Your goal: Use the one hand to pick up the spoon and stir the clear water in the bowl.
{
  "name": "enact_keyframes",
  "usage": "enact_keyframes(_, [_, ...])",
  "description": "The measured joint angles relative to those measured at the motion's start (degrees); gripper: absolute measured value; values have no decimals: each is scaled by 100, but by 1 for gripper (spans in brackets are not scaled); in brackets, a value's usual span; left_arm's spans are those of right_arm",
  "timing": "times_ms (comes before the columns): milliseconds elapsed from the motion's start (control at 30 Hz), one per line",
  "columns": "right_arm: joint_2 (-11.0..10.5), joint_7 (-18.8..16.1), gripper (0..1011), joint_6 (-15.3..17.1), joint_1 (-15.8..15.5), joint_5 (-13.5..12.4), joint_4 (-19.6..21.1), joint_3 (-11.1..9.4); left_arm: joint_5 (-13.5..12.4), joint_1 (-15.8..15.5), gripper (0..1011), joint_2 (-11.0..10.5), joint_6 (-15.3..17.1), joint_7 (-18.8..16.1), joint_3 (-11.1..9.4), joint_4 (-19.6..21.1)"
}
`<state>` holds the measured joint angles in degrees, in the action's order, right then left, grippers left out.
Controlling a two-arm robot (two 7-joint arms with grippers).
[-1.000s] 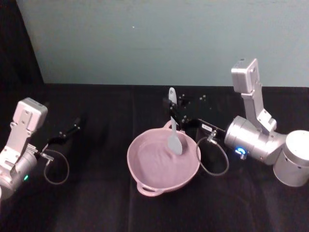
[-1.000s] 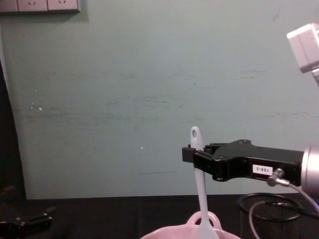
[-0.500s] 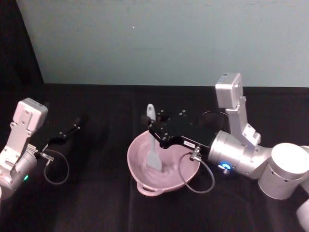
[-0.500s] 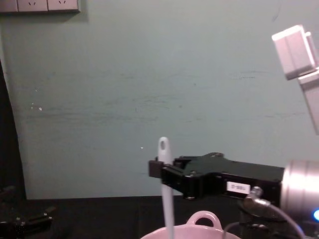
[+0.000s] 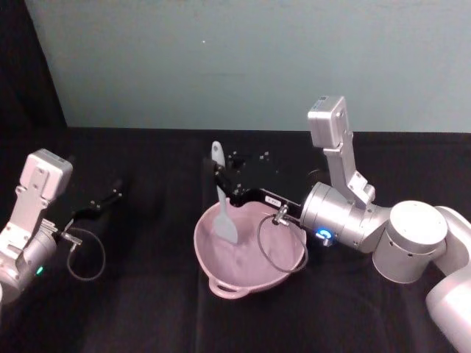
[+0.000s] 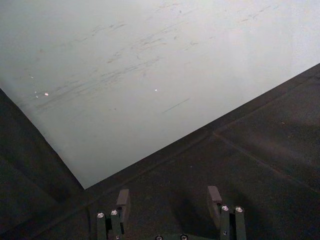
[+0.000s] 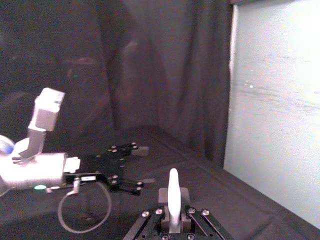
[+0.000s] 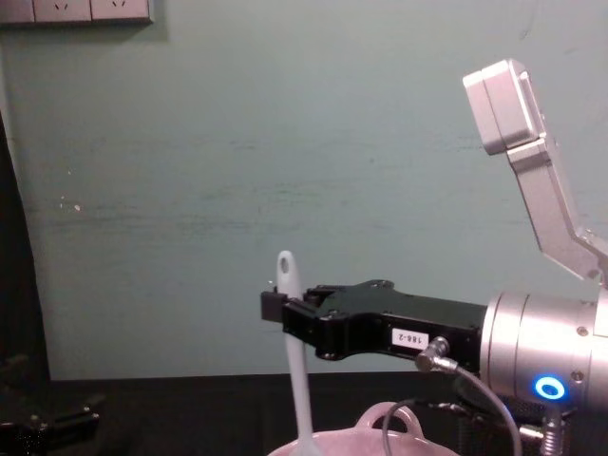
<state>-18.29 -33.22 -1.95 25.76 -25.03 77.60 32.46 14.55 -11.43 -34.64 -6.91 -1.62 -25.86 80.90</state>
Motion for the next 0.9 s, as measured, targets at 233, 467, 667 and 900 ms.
enact_keyframes(233, [-27,174,121,-17,25,31,-85,-170,0,0,1005,0,0,0,0,0])
enact_keyframes(467, [-162,249,121,46,-102,1,107,-336,0,0,1005,0,0,0,0,0])
enact_keyframes(667, [-273,396,121,226,-352,-312,613,-620,0,0,1005,0,0,0,0,0])
enact_keyframes(900, [-452,953,120,717,-686,-589,1427,-1005,0,0,1005,0,0,0,0,0])
